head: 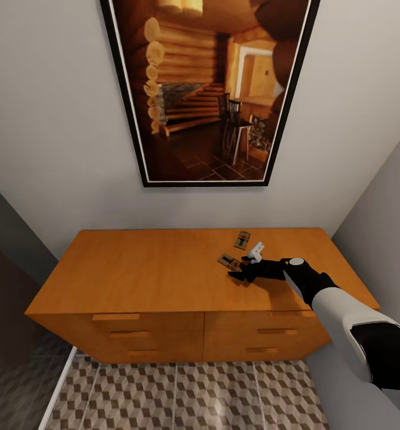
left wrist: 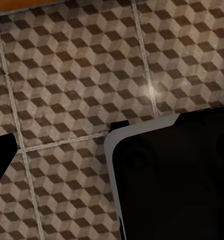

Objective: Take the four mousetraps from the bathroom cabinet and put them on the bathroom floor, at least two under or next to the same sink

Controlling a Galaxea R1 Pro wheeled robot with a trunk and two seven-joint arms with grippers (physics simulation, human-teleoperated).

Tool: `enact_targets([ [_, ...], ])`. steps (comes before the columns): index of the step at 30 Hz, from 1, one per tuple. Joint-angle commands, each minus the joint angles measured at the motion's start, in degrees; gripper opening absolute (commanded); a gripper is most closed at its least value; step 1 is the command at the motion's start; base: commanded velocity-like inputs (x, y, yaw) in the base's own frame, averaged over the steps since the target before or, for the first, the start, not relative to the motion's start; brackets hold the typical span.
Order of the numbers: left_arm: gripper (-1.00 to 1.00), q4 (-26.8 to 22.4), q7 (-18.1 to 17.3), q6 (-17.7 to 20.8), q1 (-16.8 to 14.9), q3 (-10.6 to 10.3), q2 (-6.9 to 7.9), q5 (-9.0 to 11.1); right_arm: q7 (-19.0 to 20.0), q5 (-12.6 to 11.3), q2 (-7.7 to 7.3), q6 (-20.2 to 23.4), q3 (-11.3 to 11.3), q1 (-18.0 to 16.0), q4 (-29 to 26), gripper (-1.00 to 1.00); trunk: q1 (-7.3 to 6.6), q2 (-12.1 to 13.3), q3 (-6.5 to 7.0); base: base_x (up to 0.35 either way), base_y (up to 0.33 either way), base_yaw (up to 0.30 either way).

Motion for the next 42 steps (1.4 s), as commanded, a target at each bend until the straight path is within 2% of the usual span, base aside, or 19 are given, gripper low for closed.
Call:
enact_targets([
  [1,1.0,0.2,-0.4,-0.3,-0.1,-0.4,-0.04,0.6,0.1,1.2,0.01,-0.3,0.3,0.0,5.4,-1.0,0.05,-0.1,-0.11,0.0,0.0,0.0],
  [42,1.0,0.2,-0.4,-0.3,-0.1,-0.4,-0.04,0.6,0.3,1.3,0.09,-0.4,0.2,0.0,4.9,-1.0,0.05,-0.1,-0.11,0.0,0.0,0.0],
])
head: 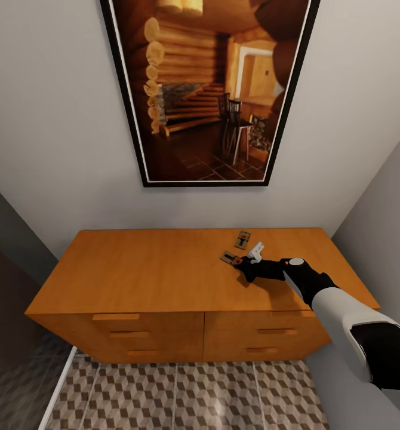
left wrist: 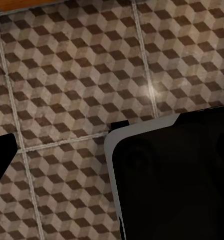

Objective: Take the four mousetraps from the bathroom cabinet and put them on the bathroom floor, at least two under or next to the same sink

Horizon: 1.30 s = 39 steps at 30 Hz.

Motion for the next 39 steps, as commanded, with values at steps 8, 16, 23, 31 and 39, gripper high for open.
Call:
enact_targets([
  [8,1.0,0.2,-0.4,-0.3,-0.1,-0.4,-0.07,0.6,0.4,1.2,0.1,3.2,0.3,0.0,-3.7,-1.0,0.05,-0.1,-0.11,0.0,0.0,0.0],
  [16,1.0,0.2,-0.5,-0.3,-0.1,-0.4,-0.06,0.6,0.5,1.2,0.1,8.6,0.5,0.0,-11.3,-1.0,0.05,-0.1,-0.11,0.0,0.0,0.0],
  [23,1.0,0.2,-0.6,-0.4,-0.1,-0.4,-0.06,0.6,0.5,1.2,0.1,11.5,0.5,0.0,-14.1,-1.0,0.05,-0.1,-0.11,0.0,0.0,0.0],
  [31,1.0,0.2,-0.6,-0.4,-0.1,-0.4,-0.06,0.6,0.4,1.2,0.1,11.7,0.6,0.0,-14.1,-1.0,0.05,-0.1,-0.11,-0.164,0.0,0.0],
  [39,1.0,0.2,-0.6,-0.4,-0.1,-0.3,-0.04,0.6,0.4,1.2,0.1,11.7,0.6,0.0,-14.1,-1.0,0.05,-0.1,-0.11,-0.332,0.0,0.0],
])
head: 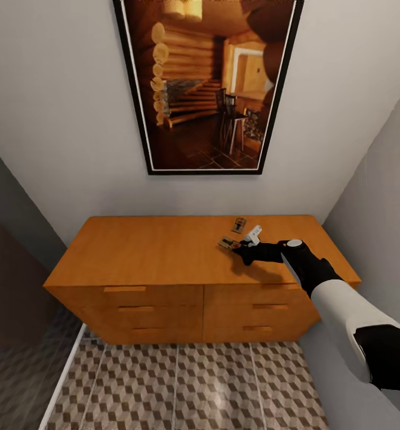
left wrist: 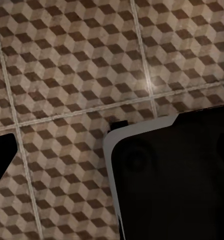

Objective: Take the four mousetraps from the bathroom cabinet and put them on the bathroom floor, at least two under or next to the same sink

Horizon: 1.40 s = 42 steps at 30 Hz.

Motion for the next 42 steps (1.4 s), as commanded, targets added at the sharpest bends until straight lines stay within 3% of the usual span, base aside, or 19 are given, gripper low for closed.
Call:
enact_targets([
  [1,1.0,0.2,-0.4,-0.3,-0.1,-0.4,-0.03,0.6,0.3,0.1,-0.04,0.4,0.1,0.0,-0.1,-1.0,-0.01,-0.1,-0.1,-0.344,0.0,0.0],
  [39,1.0,0.2,-0.4,-0.3,-0.1,-0.3,0.06,0.6,-0.1,0.2,-0.04,0.4,0.2,0.0,1.5,-1.0,-0.01,-0.1,-0.1,-0.346,0.0,0.0],
  [42,1.0,0.2,-0.4,-0.3,-0.1,-0.3,0.06,0.6,-0.2,0.3,0.02,0.2,0.2,0.0,4.4,-1.0,-0.01,-0.1,-0.1,-0.326,0.0,0.0],
])
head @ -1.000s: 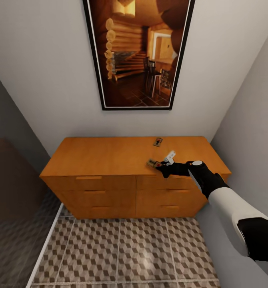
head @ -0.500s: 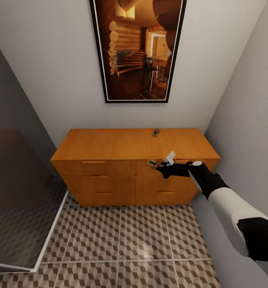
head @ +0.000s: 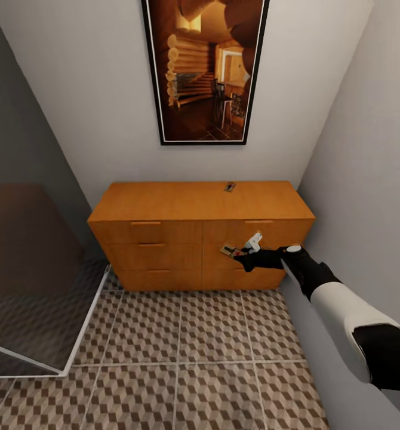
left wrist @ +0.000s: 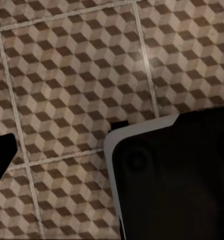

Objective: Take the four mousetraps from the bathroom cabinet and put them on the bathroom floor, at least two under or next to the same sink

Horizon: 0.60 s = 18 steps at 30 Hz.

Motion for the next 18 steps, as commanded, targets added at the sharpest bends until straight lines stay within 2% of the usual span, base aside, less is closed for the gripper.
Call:
enact_targets([
  [1,1.0,0.2,-0.4,-0.3,-0.1,-0.3,-0.03,0.6,0.2,0.1,0.0,0.3,0.0,0.0,1.6,-1.0,0.0,-0.1,-0.1,-0.201,0.0,0.0],
  [5,1.0,0.1,-0.4,-0.3,-0.1,-0.3,-0.03,0.6,0.1,0.5,0.19,-1.0,0.0,0.0,6.4,-1.0,0.0,-0.1,-0.1,-0.109,0.0,0.0],
  [9,1.0,0.1,-0.4,-0.3,-0.1,-0.3,-0.03,0.6,-0.5,3.4,0.88,-7.5,0.0,0.1,16.0,-1.0,0.0,-0.1,-0.1,-0.026,0.0,0.0],
  [11,1.0,0.1,-0.4,-0.3,-0.1,-0.3,-0.09,0.6,-3.6,5.7,1.9,-12.6,0.0,1.2,21.2,-1.0,0.0,-0.1,-0.1,-0.007,0.0,0.0],
  [12,1.0,0.1,-0.4,-0.3,-0.1,-0.3,-0.09,0.6,-4.6,6.2,2.14,-13.7,0.0,1.8,21.9,-1.0,0.0,-0.1,-0.1,-0.005,0.0,0.0],
  [13,1.0,0.0,-0.4,-0.3,-0.1,-0.3,-0.13,0.6,-9.8,7.2,2.88,-17.1,0.0,5.9,23.5,-1.0,0.0,-0.1,-0.1,-0.002,0.0,0.0],
  [15,1.0,0.0,-0.2,-0.2,-0.1,-0.1,-0.14,0.6,-15.1,7.7,3.32,-19.5,0.0,11.4,23.9,-1.0,0.0,-0.1,-0.1,-0.001,0.0,0.0],
  [16,1.0,0.0,-0.2,-0.2,-0.1,-0.1,-0.15,0.6,-16.3,7.7,3.4,-20.1,0.0,12.8,23.9,-1.0,0.0,-0.1,-0.1,0.0,0.0,0.0],
  [18,1.0,-0.1,0.0,-0.1,-0.2,0.0,-0.23,0.7,-20.0,7.9,3.57,-23.5,0.0,18.4,23.7,-1.0,0.0,-0.1,-0.1,0.0,0.0,0.0],
])
